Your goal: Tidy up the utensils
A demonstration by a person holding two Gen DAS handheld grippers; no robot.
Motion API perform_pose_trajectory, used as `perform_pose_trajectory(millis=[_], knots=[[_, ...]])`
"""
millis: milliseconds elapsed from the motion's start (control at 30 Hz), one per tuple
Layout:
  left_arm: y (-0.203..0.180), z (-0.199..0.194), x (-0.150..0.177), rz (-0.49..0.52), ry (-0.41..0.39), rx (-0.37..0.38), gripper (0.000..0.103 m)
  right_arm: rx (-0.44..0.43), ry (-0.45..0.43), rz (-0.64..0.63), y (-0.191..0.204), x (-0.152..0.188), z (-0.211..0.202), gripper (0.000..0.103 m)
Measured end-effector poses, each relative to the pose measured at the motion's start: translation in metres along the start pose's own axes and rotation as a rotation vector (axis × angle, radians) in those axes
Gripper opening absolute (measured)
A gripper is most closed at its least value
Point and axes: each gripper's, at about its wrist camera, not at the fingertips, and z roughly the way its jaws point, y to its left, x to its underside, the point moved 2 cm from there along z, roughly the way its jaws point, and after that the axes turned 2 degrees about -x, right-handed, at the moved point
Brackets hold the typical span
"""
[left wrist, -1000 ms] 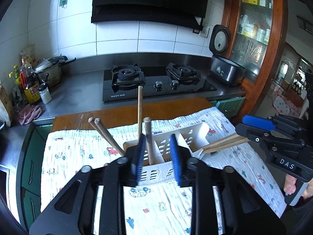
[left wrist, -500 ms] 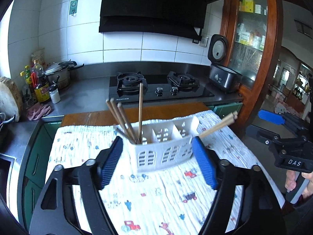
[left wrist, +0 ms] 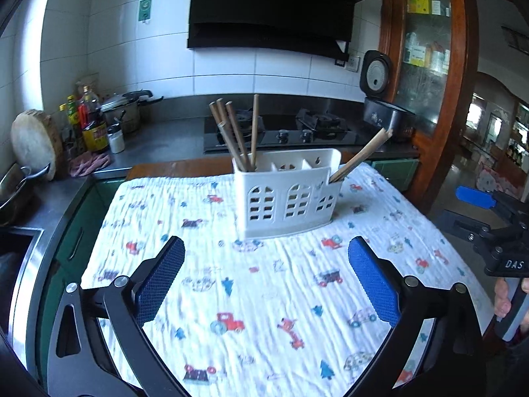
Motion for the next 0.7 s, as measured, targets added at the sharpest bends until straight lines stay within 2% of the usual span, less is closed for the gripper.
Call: perform_pose_trajectory(millis=[233,367,567,700], knots=[[0.008,-0.029,0.036,-0.019,-0.031,-0.073,0.098,0.025,0.005,-0.014,0.016,0.043,-0.011,0.092],[0.013,-0.044,0.057,-0.058,-0.033,-0.082,0.098,0.076,-0.002,-0.042,0.028,0.065,-0.018,0.093],[0.01,-0.062,0.078,-0.037,-0.034,-0.108,0.098,0.091,-0.02,-0.039,0.042,0.086,-0.035,0.094],[0.01,-0.071,0.085,-0.034,-0.04,-0.105,0.098,0.134,-0.051,-0.041,0.049,0.093,-0.05,0.095]])
